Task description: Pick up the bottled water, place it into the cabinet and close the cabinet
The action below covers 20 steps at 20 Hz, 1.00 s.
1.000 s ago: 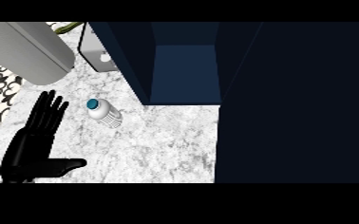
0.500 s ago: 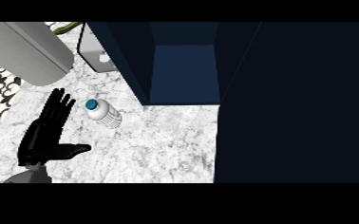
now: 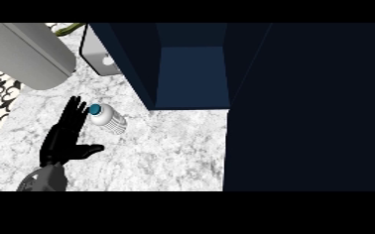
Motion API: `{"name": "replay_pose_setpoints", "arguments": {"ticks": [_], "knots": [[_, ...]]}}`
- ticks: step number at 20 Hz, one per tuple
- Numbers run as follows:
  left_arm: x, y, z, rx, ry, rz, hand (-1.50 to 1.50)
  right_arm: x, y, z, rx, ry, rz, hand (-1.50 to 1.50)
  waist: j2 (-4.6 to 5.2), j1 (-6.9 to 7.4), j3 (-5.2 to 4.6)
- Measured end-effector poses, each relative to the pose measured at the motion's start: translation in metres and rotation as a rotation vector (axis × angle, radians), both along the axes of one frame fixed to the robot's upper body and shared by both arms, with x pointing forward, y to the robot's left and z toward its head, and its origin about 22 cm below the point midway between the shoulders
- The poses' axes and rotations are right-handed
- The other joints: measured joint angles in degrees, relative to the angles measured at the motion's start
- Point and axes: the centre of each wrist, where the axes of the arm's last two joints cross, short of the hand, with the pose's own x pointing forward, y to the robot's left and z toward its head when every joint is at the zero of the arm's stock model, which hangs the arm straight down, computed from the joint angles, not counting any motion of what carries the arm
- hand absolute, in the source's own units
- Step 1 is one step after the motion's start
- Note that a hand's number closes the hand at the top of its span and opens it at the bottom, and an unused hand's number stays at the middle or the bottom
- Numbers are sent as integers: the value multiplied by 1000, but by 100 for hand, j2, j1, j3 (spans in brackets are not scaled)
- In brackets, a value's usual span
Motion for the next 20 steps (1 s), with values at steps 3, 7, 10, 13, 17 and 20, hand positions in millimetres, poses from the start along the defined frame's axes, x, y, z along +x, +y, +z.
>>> {"name": "replay_pose_setpoints", "arguments": {"ticks": [3,7,10,13,17,20], "knots": [[7,3,-5,-27,17,-7,-150,-2,2,-3,5,-1,-5,-150,-1,0,1],[13,-4,-17,-46,18,-15,-150,-1,2,-3,2,0,1,-150,7,-14,-2],[12,-6,-27,-51,11,-9,-150,-1,2,2,-4,-3,9,-150,22,-48,-6],[11,-2,-31,-62,14,-17,-150,-3,-1,1,-5,-9,10,-150,20,-51,-7],[8,-5,-36,-80,20,-27,-150,-3,1,6,0,-11,15,-150,29,-64,-9],[11,-11,-39,-98,28,-33,-150,0,3,2,2,-5,13,-150,31,-65,-9]]}}
